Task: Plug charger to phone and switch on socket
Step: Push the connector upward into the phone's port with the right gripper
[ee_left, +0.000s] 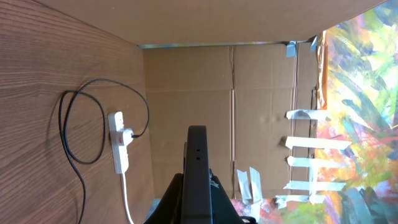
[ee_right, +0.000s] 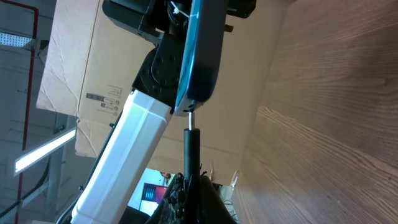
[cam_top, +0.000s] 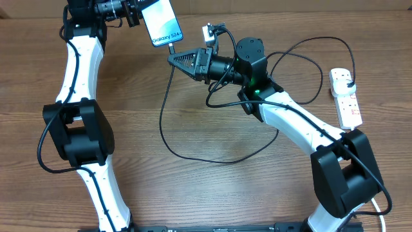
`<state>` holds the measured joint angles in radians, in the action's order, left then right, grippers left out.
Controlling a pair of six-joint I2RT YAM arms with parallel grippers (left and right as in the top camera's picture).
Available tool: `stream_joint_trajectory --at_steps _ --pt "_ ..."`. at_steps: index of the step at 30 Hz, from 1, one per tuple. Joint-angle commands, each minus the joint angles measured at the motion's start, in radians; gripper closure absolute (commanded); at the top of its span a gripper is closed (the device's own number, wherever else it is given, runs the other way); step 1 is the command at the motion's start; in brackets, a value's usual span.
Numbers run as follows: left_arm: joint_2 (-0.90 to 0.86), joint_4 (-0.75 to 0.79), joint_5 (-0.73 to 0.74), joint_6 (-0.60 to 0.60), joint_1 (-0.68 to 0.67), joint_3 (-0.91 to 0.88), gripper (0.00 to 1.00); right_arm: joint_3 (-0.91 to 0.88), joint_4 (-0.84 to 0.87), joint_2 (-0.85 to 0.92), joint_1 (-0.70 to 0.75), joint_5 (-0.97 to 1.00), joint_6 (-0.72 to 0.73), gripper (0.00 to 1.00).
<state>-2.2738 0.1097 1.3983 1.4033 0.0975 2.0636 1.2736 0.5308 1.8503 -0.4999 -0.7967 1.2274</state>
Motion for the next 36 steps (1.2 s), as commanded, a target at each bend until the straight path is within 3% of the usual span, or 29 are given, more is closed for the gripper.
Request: stream_joint_trajectory --at_steps 1,15,27,36 --pt "0.007 0.007 0.029 -0.02 -0.014 0.008 0.96 0.016 0.006 -0.028 -0.006 0.011 0.0 0.96" --pt "0.007 0.007 0.042 -0.057 -0.014 0.008 0.96 0.016 -0.008 -0.028 -0.006 0.011 0.0 0.96" --pt "0.007 0.007 0.033 0.011 -0.014 0.008 0.96 0.016 -0.009 -0.028 -0.006 0.012 0.0 0.96" --pt "0.007 0.007 0.026 -0.007 -0.023 0.008 0.96 0.016 -0.008 -0.028 -0.005 0.012 -0.001 0.96"
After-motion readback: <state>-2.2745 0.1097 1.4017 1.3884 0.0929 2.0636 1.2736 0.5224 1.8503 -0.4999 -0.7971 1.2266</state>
